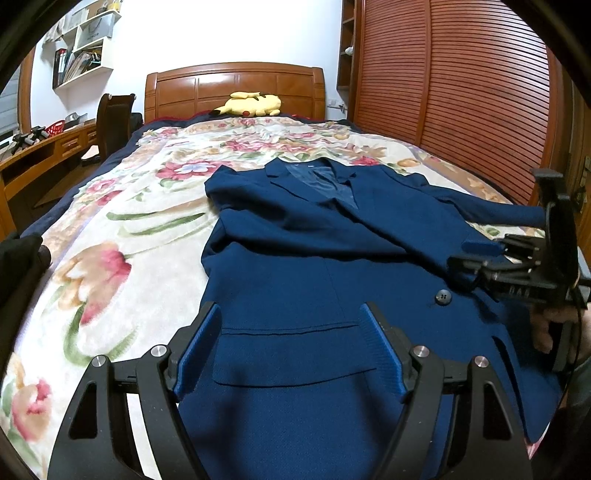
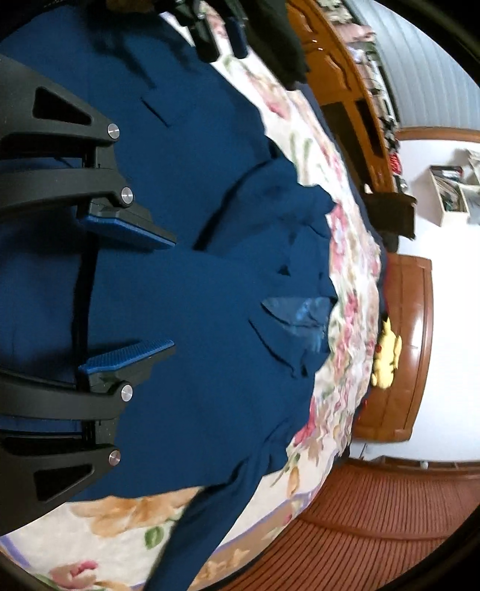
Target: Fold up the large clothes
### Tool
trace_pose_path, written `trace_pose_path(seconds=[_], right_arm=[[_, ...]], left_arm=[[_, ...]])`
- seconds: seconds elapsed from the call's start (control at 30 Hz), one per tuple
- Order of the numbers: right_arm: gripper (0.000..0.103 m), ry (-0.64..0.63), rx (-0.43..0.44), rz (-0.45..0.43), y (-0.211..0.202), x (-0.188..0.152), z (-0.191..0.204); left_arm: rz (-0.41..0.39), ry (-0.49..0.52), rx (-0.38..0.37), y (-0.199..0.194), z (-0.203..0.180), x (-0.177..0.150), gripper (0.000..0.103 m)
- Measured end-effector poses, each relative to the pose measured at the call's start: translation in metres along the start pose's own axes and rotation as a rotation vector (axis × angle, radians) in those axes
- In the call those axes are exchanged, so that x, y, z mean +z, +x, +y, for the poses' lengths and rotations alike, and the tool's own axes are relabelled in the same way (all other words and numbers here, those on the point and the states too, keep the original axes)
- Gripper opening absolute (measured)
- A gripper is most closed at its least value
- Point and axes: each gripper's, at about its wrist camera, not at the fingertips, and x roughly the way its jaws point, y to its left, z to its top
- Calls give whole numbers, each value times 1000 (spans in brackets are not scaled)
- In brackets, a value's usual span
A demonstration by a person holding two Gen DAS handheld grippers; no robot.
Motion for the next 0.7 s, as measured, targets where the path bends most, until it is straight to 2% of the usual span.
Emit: trace_pose_path(seconds=[0.17,0.3,0.33,0.37,0.4,0.47,0.57,0.7], right_arm=[[53,-62,38,38,12,1,14],[53,-113,-10,103,28,4,18],[46,-125,-21,111,30,7,17],[32,-133,-41,110,31,10,13],[11,-135,-44,111,32,12,8],[6,-108,-52,87,31,23,-7],[5,-15,-140,60,32,39,-47],[5,95,-216,77,40,54,-101]], left_arm=[[0,-1,1,0,0,0,78],[5,0,0,1,0,0,78],[4,1,0,1,0,0,78],[2,4,-2,0,0,0,78],[1,5,-3,0,-1,0,78],[2,5,-10,0,-1,0,78],[2,-4,-20,-1,2,0,78],[1,-6,-27,-1,1,1,78]])
